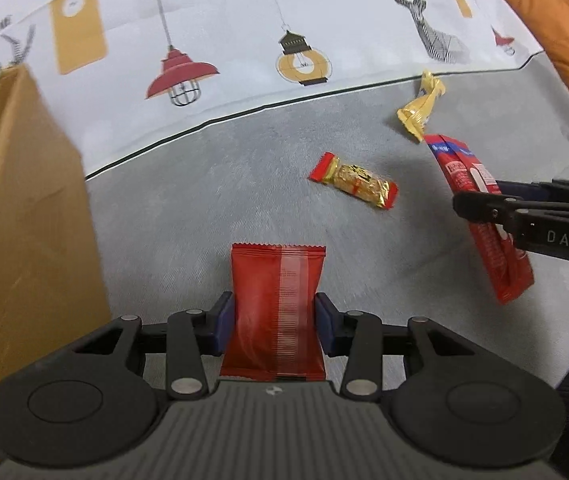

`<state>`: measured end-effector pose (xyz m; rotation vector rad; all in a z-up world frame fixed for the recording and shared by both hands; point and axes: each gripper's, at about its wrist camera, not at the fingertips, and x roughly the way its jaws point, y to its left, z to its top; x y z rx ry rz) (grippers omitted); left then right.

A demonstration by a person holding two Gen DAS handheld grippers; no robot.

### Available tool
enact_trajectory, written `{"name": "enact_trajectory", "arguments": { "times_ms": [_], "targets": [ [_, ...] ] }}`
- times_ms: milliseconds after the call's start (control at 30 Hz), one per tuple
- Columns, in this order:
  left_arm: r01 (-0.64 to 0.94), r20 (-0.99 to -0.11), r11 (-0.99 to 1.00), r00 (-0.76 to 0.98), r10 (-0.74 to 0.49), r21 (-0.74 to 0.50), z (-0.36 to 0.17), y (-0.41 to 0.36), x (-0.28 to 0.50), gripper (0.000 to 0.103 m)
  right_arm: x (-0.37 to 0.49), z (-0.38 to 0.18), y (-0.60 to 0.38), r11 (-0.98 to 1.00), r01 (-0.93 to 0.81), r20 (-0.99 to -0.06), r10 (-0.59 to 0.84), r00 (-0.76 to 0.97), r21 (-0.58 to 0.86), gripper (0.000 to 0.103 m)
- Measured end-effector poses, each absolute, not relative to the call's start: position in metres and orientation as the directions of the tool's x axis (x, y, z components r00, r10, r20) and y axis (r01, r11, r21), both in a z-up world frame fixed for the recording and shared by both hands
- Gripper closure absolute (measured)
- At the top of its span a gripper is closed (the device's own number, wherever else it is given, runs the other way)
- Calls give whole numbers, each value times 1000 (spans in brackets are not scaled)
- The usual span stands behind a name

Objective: Organize snacks
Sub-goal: 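Lift both held snacks and carry them over the cardboard box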

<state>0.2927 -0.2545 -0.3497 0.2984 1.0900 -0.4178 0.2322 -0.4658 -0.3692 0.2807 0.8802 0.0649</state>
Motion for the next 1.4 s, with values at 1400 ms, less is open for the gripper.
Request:
{"name": "enact_trajectory", "arguments": {
  "times_ms": [1400],
  "targets": [
    [109,-428,993,901,-76,52,-69,5,130,56,125,-74,-162,927,-359,-334,375,865,112,53]
  ]
}}
